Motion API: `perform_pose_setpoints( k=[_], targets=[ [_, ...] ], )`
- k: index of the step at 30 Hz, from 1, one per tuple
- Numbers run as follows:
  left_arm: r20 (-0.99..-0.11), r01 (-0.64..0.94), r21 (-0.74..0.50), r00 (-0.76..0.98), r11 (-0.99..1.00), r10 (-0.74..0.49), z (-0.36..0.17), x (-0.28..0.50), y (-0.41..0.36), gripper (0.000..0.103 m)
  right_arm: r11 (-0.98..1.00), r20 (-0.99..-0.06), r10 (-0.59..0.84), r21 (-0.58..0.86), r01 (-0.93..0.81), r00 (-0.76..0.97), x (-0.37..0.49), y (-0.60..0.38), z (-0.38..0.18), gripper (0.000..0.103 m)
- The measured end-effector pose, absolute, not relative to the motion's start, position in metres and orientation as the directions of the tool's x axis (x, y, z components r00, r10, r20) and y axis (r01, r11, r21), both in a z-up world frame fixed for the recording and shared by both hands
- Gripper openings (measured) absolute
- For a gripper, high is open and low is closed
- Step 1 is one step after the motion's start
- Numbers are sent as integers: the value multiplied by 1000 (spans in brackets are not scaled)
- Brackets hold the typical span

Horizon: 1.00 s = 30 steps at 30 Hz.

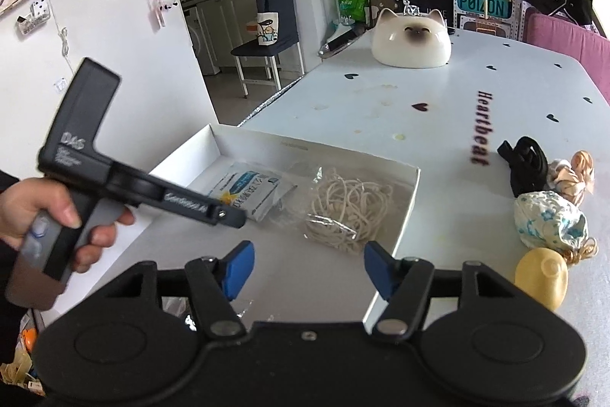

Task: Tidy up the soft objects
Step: 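Withdraw both tools from the box toward the remaining items on the table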

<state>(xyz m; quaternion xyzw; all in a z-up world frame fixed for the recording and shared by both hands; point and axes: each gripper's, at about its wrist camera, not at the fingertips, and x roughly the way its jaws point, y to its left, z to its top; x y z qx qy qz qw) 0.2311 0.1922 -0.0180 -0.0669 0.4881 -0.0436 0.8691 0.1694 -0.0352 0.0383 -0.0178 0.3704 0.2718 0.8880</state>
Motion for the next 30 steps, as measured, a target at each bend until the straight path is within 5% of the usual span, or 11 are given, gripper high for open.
perform_pose_setpoints(
  k=[10,23,30],
  targets=[
    [-819,27,-163,553,986,-150,0,217,186,51,858,-645,469,173,-483,603,156,-42,48,65],
    [-771,22,-147,624,989,-128,32,173,179,86,886,-628,436,175,-429,645,141,-59,59,66],
    [-736,16,-122,669,992,-101,49,148,178,98,898,-615,415,156,-412,671,135,-65,66,78]
  ],
)
